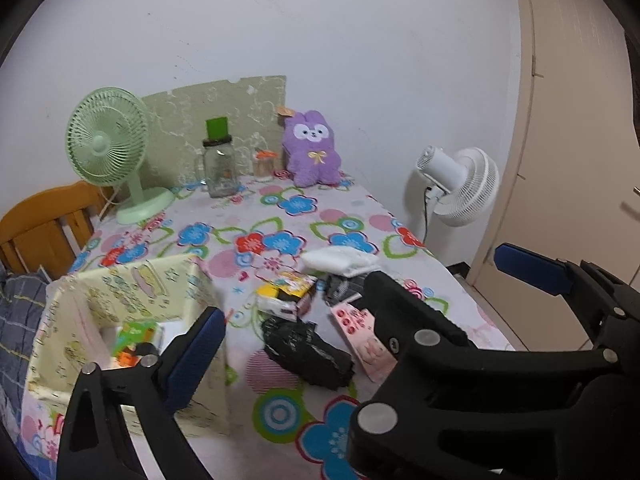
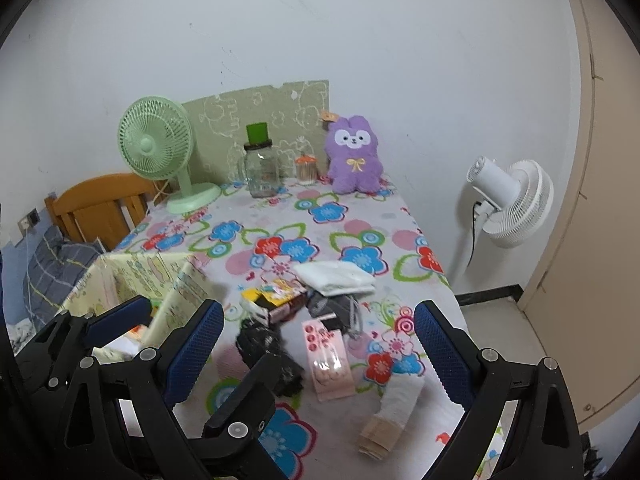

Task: Organize soft objects
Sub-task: 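Withdraw both grippers from the box back toward the table items, then grasp the white bag with beige stockings with the right gripper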

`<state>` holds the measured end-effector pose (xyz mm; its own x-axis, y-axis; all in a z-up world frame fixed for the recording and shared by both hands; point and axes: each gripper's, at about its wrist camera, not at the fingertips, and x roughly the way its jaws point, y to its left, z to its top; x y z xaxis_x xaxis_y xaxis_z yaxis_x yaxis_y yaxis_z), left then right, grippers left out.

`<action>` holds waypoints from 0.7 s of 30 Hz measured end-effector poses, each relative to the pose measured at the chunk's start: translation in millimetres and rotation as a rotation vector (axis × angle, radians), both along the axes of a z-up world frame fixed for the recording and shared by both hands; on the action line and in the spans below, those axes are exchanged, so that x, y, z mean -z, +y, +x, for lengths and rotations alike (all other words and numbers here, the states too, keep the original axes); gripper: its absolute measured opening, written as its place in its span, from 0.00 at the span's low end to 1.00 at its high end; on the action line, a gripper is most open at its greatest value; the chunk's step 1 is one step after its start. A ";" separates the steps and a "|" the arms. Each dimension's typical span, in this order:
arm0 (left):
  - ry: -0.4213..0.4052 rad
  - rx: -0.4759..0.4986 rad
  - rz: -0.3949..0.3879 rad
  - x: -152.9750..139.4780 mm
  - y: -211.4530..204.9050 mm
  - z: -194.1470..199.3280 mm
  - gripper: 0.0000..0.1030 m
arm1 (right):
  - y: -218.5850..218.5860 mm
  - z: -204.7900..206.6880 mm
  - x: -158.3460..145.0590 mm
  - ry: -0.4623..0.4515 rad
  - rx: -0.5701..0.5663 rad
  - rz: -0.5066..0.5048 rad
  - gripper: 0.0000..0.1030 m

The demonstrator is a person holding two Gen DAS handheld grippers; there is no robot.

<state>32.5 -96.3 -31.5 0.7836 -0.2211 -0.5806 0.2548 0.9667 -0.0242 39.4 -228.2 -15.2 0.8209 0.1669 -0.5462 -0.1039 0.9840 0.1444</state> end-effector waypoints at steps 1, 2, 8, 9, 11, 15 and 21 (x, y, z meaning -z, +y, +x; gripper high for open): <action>0.004 0.002 -0.001 2.7 -1.8 0.2 0.96 | -1.9 -0.8 3.3 0.001 0.000 0.000 0.95; 0.010 0.005 -0.003 5.9 -4.0 0.6 0.96 | -3.3 -1.0 5.7 0.005 0.003 -0.001 0.95; 0.066 0.021 0.003 25.1 -17.0 6.7 0.95 | -14.4 0.7 24.8 0.037 0.036 0.006 0.94; 0.071 0.022 0.004 27.4 -18.0 7.1 0.95 | -16.3 1.7 28.8 0.045 0.037 0.009 0.93; 0.076 0.023 0.011 32.3 -21.1 8.2 0.94 | -18.5 2.9 33.8 0.053 0.037 0.016 0.89; 0.100 0.021 0.036 42.9 -26.7 11.2 0.94 | -23.6 7.4 47.4 0.085 0.036 0.031 0.87; 0.159 0.019 0.053 61.3 -34.2 20.8 0.86 | -30.4 16.3 68.1 0.140 0.051 0.036 0.81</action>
<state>53.2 -130.5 -92.7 0.6767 -0.2008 -0.7083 0.2705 0.9626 -0.0144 55.7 -258.6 -83.2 0.7450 0.1480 -0.6504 -0.0299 0.9815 0.1891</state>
